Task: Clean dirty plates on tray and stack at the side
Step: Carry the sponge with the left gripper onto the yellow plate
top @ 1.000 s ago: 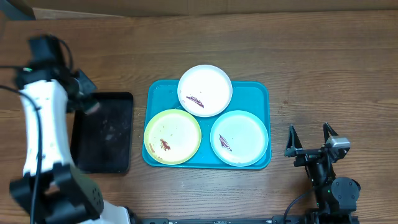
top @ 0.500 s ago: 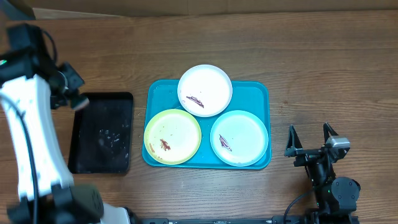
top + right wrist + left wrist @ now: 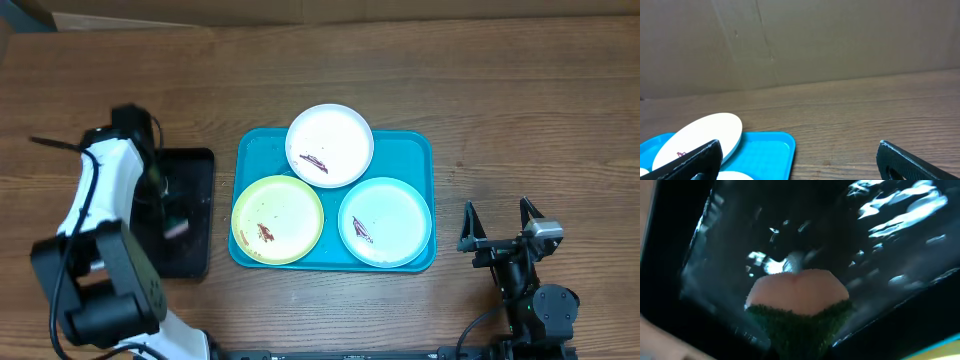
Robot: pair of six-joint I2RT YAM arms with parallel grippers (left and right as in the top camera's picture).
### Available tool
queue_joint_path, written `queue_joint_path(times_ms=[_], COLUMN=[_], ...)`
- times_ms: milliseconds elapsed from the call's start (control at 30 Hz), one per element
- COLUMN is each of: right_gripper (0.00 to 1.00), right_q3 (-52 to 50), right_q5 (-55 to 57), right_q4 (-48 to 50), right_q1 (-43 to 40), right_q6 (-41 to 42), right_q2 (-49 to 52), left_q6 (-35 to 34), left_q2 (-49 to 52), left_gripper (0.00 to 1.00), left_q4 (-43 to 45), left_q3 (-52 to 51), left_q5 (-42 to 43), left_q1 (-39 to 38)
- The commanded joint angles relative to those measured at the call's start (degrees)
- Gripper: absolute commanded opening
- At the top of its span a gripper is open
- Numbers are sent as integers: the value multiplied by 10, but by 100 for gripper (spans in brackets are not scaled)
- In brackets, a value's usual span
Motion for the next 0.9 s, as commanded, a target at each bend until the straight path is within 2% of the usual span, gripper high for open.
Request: queue_joint_path(times_ms=[0,100,200,333,400,467,700,867], right_gripper=[100,100,100,100,100,100,100,100], right_q3=[-6,-6,-6,-6,-6,-6,-6,-6], right_q5=[4,4,4,4,4,4,3,4], right_q4=[3,3,3,3,3,3,3,3], right_q1=[-3,-3,-3,-3,-3,-3,-3,-3], right_q6=[-2,-2,-2,-2,-2,-2,-2,-2], right_q2=[-5,-5,-5,-5,-5,-5,-5,-5], left_q6=[-26,-26,-26,-24,-24,-24,-25,-52], left_q2=[-50,-69,-94,-139,-164,-178,-174,-159], left_gripper=[4,4,4,4,4,4,4,4], left_q4=[-43,-115,-177,-208,-207,-210,-222,-119], left_q3=[86,182,280,357,357,355,285,143], left_q5=[-26,-21,28,186,260,287,210,201], left_q1=[10,10,9,0,-17,-45,-207,-323])
